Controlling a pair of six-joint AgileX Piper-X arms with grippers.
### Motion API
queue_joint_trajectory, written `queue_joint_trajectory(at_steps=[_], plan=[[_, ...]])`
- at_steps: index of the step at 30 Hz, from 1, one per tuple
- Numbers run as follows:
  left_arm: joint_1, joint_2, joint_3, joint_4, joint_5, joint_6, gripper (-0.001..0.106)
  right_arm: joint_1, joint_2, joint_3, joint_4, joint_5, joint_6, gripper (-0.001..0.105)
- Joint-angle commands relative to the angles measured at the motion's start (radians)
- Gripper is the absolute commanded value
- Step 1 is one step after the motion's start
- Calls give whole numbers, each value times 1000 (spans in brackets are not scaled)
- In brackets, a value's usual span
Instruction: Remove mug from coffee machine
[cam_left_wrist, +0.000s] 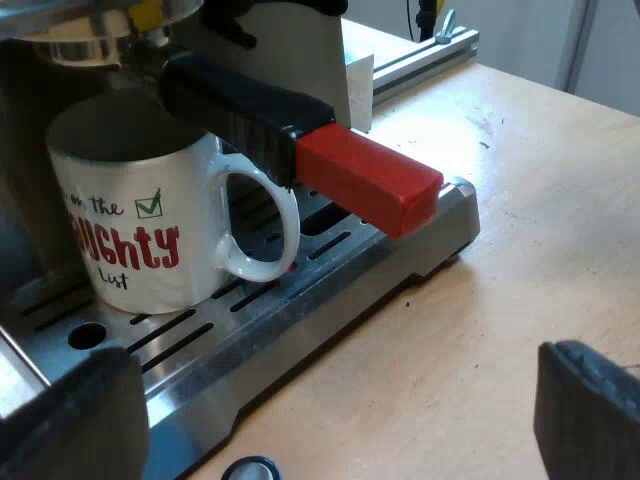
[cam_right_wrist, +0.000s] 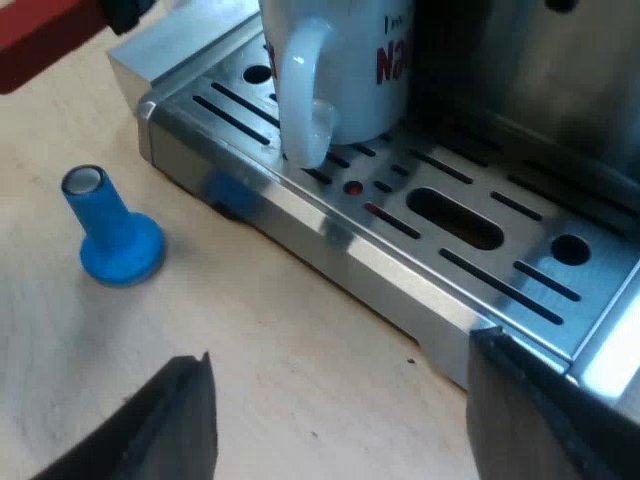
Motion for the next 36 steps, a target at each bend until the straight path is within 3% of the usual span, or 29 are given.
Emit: queue_joint_trajectory(at_steps=[1, 9, 29, 33, 36], plan=[[-5, 2, 3, -12, 12, 2, 80, 25, -3, 27, -83, 31, 7, 56], [-5, 2, 3, -1, 12, 2, 80, 35, 43, 65, -198, 29, 7, 56], [-5, 2, 3, -1, 12, 2, 80, 100, 414, 65, -640, 30, 7, 61], [-5, 2, 3, -1, 12, 2, 80, 169, 474, 65, -686, 143, 21, 61], [-5, 2, 3, -1, 12, 2, 80, 198, 526, 65, -745, 235, 92, 61]])
